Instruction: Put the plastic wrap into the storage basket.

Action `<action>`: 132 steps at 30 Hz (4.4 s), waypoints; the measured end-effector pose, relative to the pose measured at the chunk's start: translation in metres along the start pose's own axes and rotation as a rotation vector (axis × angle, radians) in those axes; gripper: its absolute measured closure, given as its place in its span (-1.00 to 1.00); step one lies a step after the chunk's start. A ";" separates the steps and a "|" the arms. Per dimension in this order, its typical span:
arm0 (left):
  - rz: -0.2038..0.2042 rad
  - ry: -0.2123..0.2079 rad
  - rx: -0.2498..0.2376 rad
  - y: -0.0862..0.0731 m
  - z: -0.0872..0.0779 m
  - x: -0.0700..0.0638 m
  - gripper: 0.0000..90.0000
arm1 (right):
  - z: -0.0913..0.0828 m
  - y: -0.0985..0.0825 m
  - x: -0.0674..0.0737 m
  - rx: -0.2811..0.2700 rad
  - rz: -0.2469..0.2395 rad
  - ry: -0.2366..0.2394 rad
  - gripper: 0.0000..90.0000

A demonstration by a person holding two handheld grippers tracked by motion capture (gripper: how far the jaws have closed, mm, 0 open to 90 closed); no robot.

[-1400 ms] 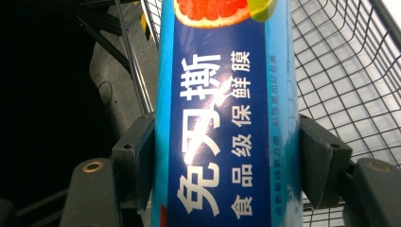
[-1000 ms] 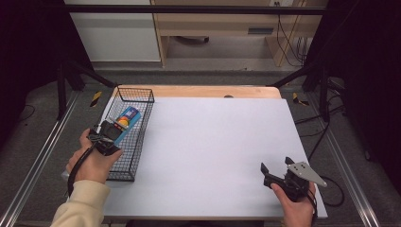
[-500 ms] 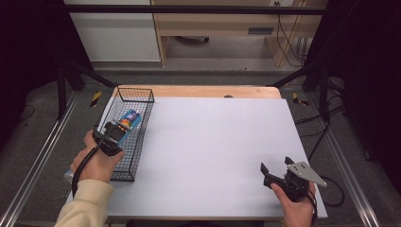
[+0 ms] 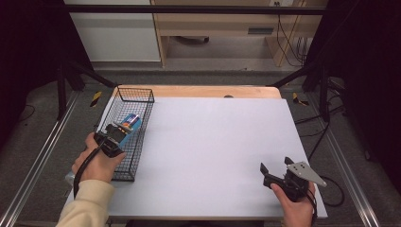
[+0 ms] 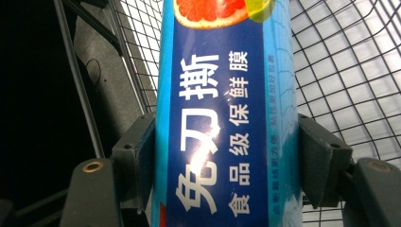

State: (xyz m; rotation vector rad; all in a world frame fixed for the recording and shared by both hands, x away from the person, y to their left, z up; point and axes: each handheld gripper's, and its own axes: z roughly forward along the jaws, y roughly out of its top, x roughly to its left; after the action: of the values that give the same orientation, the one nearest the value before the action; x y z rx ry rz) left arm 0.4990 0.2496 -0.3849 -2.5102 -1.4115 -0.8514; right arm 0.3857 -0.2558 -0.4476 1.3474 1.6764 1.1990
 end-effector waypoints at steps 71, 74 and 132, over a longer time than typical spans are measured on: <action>0.020 -0.002 0.027 0.007 0.005 0.001 -0.67 | 0.001 0.000 0.001 0.007 -0.006 0.008 -0.78; -0.003 -0.008 -0.039 0.003 -0.005 0.002 -0.73 | 0.001 0.000 0.001 0.008 -0.003 0.009 -0.78; 0.135 -0.595 -0.729 0.011 -0.005 -0.148 -0.88 | 0.011 -0.008 -0.006 0.149 -0.019 -0.029 -0.92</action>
State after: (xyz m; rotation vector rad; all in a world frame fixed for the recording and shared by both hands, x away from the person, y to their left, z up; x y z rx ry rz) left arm 0.4466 0.1320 -0.4580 -3.6015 -1.1625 -0.7093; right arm 0.3938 -0.2590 -0.4595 1.4275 1.7835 1.0564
